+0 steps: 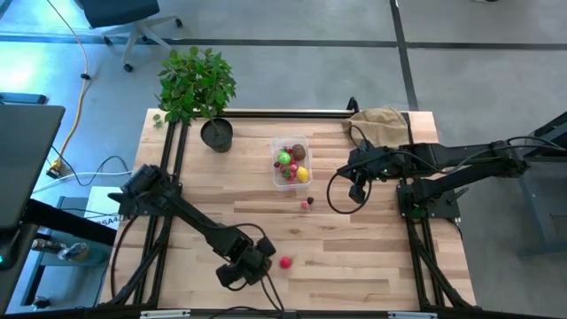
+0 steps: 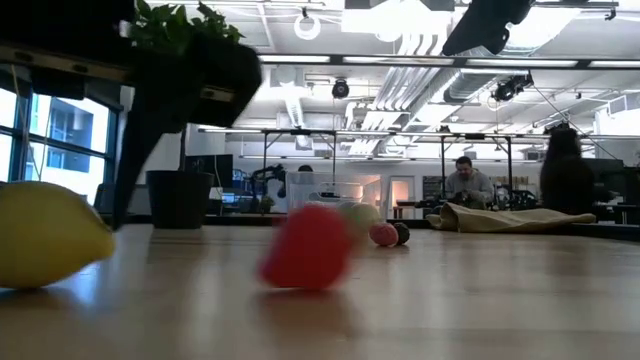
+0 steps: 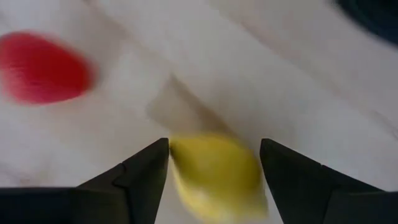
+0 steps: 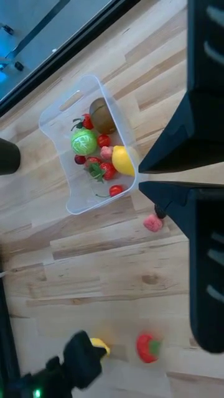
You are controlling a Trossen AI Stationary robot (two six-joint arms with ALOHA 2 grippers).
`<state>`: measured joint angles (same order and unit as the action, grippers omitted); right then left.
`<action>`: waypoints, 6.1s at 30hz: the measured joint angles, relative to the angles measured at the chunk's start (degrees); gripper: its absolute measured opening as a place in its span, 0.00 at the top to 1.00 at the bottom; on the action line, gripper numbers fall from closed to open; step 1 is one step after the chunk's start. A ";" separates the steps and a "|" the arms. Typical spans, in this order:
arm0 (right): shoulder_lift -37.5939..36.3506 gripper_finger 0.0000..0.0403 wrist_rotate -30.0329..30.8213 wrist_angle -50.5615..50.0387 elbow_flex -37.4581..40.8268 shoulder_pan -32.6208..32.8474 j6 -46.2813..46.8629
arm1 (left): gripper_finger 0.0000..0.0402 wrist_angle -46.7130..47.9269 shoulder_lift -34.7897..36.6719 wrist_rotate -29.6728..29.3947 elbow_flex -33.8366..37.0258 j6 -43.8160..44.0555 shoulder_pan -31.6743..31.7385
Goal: Pick and placing Produce into tupperware
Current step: Put the yellow lemon into the transparent bin
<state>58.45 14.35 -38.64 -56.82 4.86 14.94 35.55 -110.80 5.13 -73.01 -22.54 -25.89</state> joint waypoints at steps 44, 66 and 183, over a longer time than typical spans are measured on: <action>-0.04 0.94 0.02 0.20 0.00 0.00 0.00 | 0.52 26.09 9.64 -16.22 -8.17 27.74 13.33; -0.02 0.94 0.00 0.24 0.00 0.00 0.00 | 0.54 16.91 10.27 -13.78 -4.79 14.05 21.49; -0.04 0.94 0.02 0.31 0.00 0.00 0.00 | 0.32 -3.01 1.15 -0.66 5.25 2.83 40.17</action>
<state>58.41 14.37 -38.33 -56.82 4.86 14.94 32.53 -109.65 4.47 -67.77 -19.70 14.28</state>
